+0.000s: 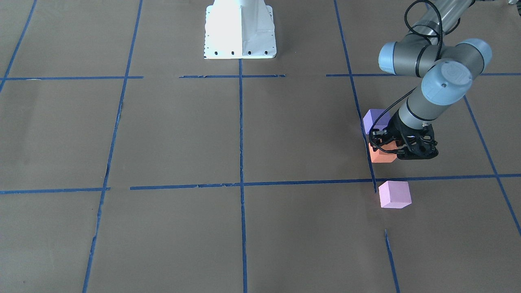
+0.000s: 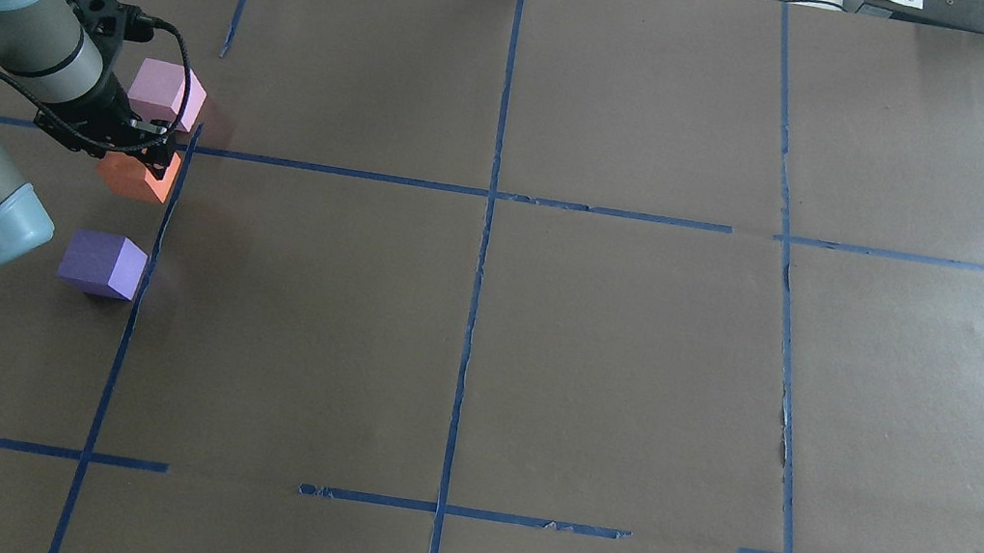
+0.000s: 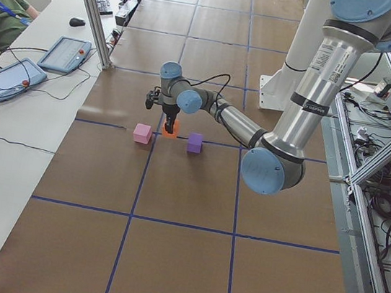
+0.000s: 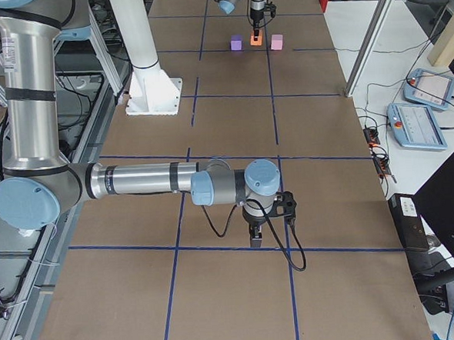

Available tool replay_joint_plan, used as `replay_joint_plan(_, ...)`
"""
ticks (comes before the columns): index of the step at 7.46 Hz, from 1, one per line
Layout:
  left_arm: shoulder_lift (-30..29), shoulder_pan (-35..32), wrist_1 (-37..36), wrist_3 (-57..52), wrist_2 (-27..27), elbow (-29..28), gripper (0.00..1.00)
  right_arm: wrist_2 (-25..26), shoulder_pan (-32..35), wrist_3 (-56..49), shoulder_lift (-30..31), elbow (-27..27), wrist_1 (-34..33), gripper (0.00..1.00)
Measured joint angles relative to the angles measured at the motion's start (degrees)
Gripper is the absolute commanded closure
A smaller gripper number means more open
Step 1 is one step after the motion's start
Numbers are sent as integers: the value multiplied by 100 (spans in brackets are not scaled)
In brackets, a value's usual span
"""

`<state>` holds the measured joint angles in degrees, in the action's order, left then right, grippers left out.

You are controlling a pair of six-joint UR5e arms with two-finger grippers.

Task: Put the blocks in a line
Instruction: 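Lower the orange cube between the pink and purple cubes and release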

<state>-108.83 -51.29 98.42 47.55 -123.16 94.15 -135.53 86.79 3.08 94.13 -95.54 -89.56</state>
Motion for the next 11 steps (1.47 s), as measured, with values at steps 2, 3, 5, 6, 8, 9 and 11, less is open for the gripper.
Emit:
replay_joint_plan(2, 5, 9, 14, 11, -82, -129, 100, 0, 3, 0, 0, 2, 0, 0)
replay_joint_plan(3, 4, 11, 17, 13, -95, -194, 100, 0, 4, 0, 0, 2, 0, 0)
replay_joint_plan(5, 3, 13, 24, 4, -102, -297, 100, 0, 4, 0, 0, 2, 0, 0)
replay_joint_plan(6, 3, 13, 26, 1, -103, -328, 71, 0, 4, 0, 0, 2, 0, 0)
replay_joint_plan(8, -9, 12, 30, -10, -103, -355, 0, 0, 4, 0, 0, 2, 0, 0)
replay_joint_plan(9, -12, 9, 54, -19, -103, -359, 0, 0, 4, 0, 0, 0, 0, 0)
replay_joint_plan(11, -15, 5, 128, -28, -97, -368, 0, 0, 4, 0, 0, 0, 0, 0)
